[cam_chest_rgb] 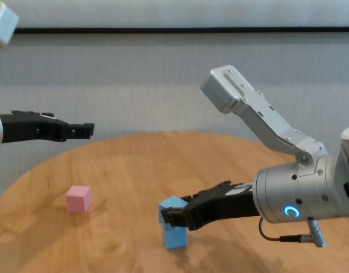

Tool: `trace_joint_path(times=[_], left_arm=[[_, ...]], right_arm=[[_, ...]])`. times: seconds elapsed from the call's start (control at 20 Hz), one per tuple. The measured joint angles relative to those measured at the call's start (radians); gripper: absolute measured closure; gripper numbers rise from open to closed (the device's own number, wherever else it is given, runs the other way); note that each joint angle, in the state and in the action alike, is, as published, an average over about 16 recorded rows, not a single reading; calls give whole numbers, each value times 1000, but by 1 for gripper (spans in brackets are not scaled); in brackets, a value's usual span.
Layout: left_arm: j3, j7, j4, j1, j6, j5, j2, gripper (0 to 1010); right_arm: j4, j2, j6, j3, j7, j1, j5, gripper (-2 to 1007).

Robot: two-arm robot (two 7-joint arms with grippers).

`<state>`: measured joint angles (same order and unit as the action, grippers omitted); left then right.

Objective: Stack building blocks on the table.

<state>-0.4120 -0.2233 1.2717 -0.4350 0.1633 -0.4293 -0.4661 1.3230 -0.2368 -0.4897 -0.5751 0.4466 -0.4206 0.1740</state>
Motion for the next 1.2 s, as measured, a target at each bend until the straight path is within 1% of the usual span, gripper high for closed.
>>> trace_joint_path(times=[0.2,0.45,0.65,0.9,1.1,1.2], left_arm=[[0,0,0,0,0,0,0,7],[0,0,0,0,0,0,0,7],[0,0,0,0,0,0,0,7],[0,0,0,0,0,0,0,7],[0,0,0,0,0,0,0,7],[0,0,0,0,0,0,0,7]], right_arm=[[0,0,0,0,0,0,0,614],[0,0,0,0,1,0,0,542],[0,0,0,1,1,0,0,440],[2,0,4,3,1,1,1,279],[11,-1,19,9,-1,6,6,158],[19,-2,35,15,-6,10,9,111]])
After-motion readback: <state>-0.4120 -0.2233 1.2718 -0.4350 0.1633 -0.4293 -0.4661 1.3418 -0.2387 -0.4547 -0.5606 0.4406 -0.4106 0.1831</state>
